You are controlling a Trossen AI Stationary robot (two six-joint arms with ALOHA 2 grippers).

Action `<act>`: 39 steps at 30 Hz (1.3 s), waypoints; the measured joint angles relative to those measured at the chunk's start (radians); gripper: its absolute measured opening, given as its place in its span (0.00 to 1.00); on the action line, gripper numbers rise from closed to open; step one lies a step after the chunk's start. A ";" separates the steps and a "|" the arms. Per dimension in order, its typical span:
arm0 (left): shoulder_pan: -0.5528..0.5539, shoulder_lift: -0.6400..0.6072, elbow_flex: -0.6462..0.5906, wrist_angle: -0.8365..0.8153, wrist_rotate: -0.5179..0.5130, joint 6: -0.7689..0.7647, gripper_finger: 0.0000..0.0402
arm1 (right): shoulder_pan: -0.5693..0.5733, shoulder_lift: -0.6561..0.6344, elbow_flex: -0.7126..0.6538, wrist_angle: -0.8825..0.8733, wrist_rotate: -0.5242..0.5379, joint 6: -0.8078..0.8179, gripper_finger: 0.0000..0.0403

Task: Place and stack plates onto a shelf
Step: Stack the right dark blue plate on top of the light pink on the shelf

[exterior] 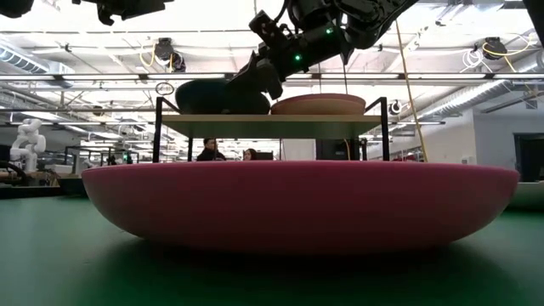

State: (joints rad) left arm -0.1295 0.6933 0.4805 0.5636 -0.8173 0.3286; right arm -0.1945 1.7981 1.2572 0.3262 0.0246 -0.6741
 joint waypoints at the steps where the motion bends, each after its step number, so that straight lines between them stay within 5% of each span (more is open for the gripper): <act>1: 0.000 0.000 0.000 0.000 0.000 0.000 0.47 | 0.000 0.000 0.000 0.004 0.001 0.000 0.21; 18: 0.000 0.000 0.000 0.000 0.000 0.000 0.47 | 0.010 0.000 0.000 0.021 0.050 0.006 0.23; 26: 0.000 0.000 0.000 0.001 0.000 0.000 0.47 | 0.013 0.000 -0.001 -0.059 0.052 -0.028 0.02; 34: 0.000 0.000 0.000 0.001 0.000 0.000 0.47 | 0.048 0.000 -0.001 -0.049 0.061 -0.127 0.15; 39: 0.000 0.000 0.000 0.001 0.000 0.000 0.47 | 0.080 0.000 -0.001 -0.045 0.178 -0.186 0.28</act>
State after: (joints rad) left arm -0.1295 0.6933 0.4801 0.5644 -0.8177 0.3286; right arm -0.1149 1.7977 1.2564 0.2808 0.2027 -0.8603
